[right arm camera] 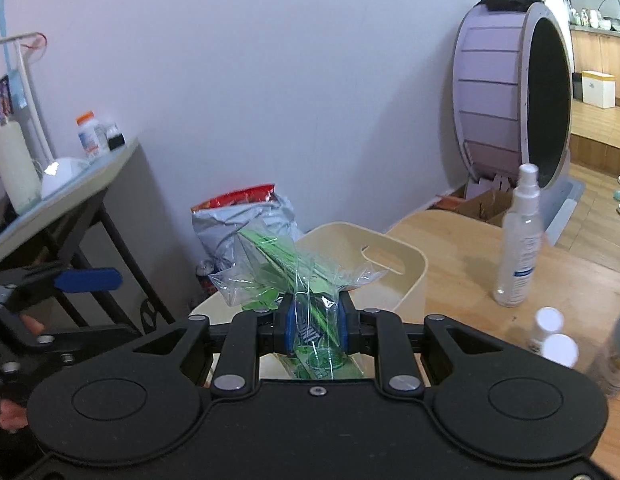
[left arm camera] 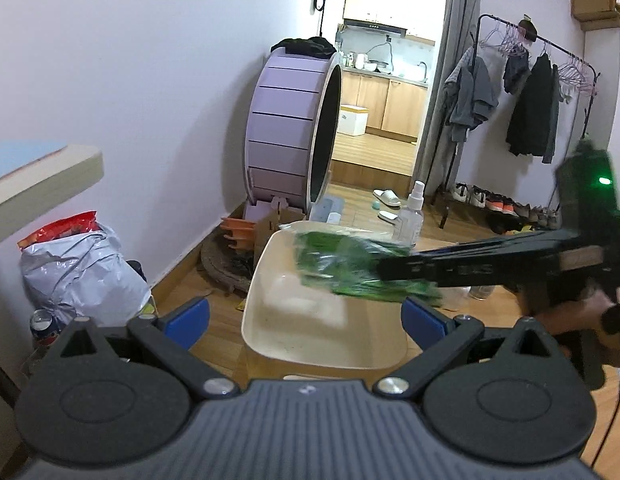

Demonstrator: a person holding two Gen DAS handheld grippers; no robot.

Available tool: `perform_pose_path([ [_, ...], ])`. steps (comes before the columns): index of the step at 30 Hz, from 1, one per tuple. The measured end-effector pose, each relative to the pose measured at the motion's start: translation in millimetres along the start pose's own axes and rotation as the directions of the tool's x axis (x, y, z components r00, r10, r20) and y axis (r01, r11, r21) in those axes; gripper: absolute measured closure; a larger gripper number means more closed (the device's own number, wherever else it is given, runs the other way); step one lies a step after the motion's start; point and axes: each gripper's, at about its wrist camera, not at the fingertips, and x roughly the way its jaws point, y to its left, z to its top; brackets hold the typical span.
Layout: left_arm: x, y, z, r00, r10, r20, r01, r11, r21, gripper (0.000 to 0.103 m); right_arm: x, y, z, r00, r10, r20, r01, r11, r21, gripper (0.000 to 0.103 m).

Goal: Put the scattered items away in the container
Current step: 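Carry the gum bag with the right gripper into the cream basket and open, then move the right gripper to the large white pill bottle and close on it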

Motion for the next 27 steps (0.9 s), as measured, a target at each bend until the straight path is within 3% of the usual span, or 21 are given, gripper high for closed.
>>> perform_pose_path([
  [8,1,4,-2,1.000,-0.002,-0.002,0.002,1.000,-0.011,0.001,36,7,8,0.997,-0.059,-0.057,0.058,0.998,-0.032,0.082],
  [11,1,4,-3,1.000,-0.007,-0.001,0.007,1.000,-0.013,0.001,46,12,9,0.992,-0.098,-0.081,0.094,0.994,-0.051,0.074],
  [13,2,4,-4,1.000,-0.008,-0.004,0.008,1.000,-0.010,0.001,47,18,7,0.988,-0.135,-0.070,0.129,0.989,-0.077,0.052],
  [14,2,3,-4,1.000,-0.009,-0.005,0.009,1.000,-0.008,0.001,47,21,7,0.986,-0.156,-0.056,0.150,0.984,-0.095,0.024],
  [15,2,3,-4,1.000,-0.009,-0.006,0.009,1.000,-0.006,0.001,45,25,6,0.983,-0.180,-0.037,0.174,0.978,-0.114,0.004],
  [27,1,1,-7,0.999,-0.042,0.000,0.042,0.999,-0.007,0.000,2,31,8,0.991,-0.135,0.008,0.135,0.977,-0.165,0.008],
])
